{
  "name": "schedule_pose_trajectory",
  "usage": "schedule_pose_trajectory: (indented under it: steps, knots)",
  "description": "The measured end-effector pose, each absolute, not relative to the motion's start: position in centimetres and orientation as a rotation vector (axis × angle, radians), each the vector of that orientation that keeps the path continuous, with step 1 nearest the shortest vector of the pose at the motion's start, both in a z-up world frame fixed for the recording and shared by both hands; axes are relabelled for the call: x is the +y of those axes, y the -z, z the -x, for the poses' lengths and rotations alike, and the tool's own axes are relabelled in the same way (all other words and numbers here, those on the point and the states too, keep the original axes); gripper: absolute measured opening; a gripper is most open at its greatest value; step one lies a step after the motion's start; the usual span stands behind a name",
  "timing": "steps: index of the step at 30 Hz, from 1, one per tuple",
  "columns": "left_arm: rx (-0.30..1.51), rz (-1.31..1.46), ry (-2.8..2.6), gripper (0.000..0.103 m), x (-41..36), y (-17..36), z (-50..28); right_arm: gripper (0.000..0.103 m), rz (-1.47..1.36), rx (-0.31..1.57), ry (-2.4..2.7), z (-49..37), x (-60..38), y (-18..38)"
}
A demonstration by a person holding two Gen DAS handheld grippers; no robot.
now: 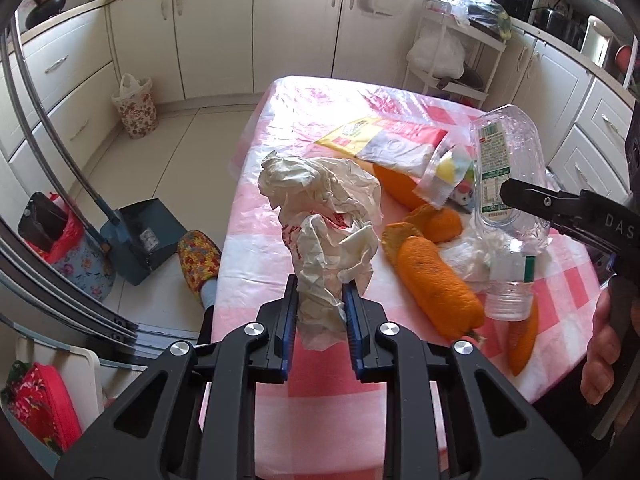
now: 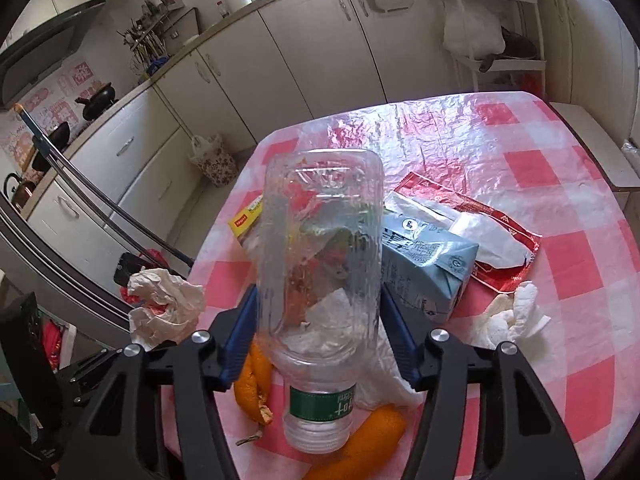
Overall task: Collect trash
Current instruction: 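Grasp the crumpled white paper with the left tool while the right tool grasps the clear bottle, then carry paper and bottle to the yellow bin and release both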
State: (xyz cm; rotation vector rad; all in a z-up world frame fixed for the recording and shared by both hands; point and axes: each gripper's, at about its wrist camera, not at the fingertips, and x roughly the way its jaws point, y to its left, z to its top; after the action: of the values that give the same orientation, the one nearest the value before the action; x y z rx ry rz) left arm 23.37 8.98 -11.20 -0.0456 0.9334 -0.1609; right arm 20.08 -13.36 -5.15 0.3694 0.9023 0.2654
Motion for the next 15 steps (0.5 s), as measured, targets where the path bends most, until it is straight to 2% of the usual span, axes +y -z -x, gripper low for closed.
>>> schedule_pose_trajectory:
  steps: [8, 15]
  knots:
    - [0.866, 0.068, 0.207, 0.021, 7.1, 7.3, -21.2, 0.056, -0.466, 0.787, -0.311, -17.3, -17.6, 1.3]
    - [0.807, 0.034, 0.315, 0.021, 2.2, 3.4, -19.3, 0.056, -0.47, 0.653, -0.226, -13.8, -24.9, -3.0]
